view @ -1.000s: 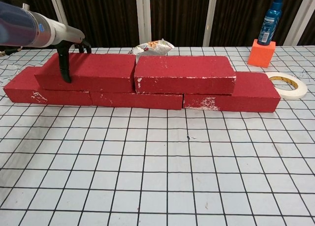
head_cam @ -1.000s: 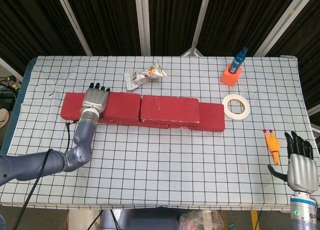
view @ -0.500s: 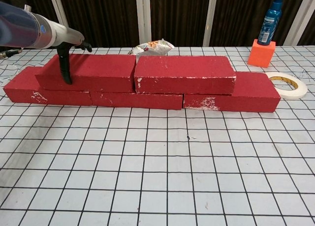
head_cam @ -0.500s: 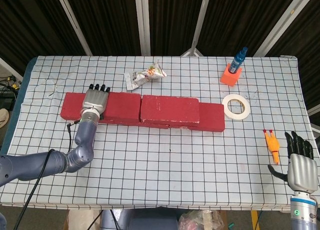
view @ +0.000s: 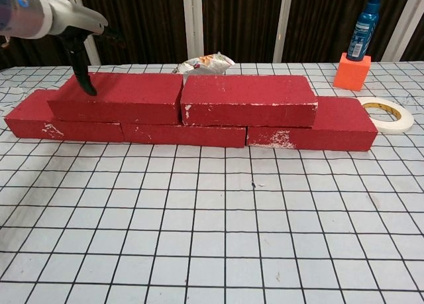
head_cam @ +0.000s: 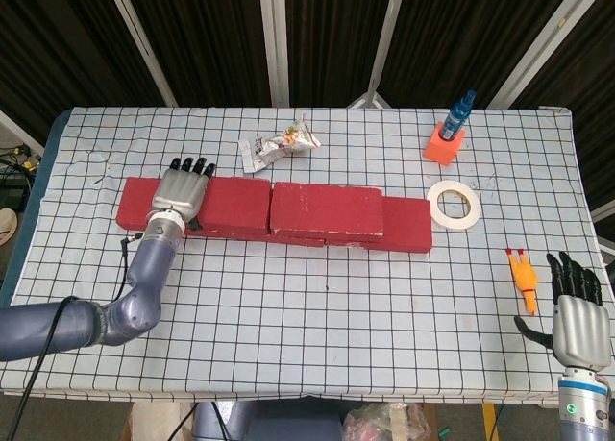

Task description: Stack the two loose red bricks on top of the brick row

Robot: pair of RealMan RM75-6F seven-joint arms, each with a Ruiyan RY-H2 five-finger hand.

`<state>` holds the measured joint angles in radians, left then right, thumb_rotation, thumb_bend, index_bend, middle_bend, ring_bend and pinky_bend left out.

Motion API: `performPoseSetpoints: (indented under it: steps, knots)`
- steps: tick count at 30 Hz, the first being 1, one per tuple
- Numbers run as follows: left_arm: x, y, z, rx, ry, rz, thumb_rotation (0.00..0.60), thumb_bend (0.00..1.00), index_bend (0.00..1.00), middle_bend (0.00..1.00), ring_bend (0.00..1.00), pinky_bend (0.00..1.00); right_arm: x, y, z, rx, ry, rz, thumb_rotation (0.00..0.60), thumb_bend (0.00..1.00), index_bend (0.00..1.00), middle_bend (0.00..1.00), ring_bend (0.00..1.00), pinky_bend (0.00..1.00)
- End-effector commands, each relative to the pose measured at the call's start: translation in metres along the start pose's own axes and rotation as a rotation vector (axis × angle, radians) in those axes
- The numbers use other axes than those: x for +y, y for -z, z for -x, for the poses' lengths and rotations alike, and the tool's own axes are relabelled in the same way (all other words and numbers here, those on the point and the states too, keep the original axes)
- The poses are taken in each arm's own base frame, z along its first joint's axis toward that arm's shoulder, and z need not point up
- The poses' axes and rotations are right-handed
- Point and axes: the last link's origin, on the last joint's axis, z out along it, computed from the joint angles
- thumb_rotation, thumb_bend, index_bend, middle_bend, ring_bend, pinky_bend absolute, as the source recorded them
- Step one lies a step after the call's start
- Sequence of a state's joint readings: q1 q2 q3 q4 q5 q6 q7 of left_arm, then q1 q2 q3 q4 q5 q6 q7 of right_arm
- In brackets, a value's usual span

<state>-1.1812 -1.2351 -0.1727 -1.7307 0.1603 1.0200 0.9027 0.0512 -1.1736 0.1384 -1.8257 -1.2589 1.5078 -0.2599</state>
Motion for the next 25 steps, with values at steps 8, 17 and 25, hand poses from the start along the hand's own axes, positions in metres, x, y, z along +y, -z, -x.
performPoseSetpoints:
  steps: [8,17,25]
  knots:
    - [-0.100,0.148,0.082,0.192,0.221,0.052,0.600,0.00,0.00,0.00,0.00,0.08,-0.004,0.005,-0.001,-0.003,-0.006,-0.051,0.600,0.18,0.00,0.00,0.00,0.00]
    - [-0.124,0.201,0.150,0.421,0.243,0.033,0.600,0.00,0.04,0.00,0.00,0.02,-0.004,0.007,-0.005,0.024,-0.019,-0.080,0.600,0.18,0.00,0.00,0.00,0.00]
    - [-0.121,0.217,0.161,0.475,0.225,0.004,0.600,0.00,0.03,0.00,0.00,0.02,-0.001,0.009,-0.008,0.023,-0.019,-0.101,0.600,0.18,0.00,0.00,0.00,0.00]
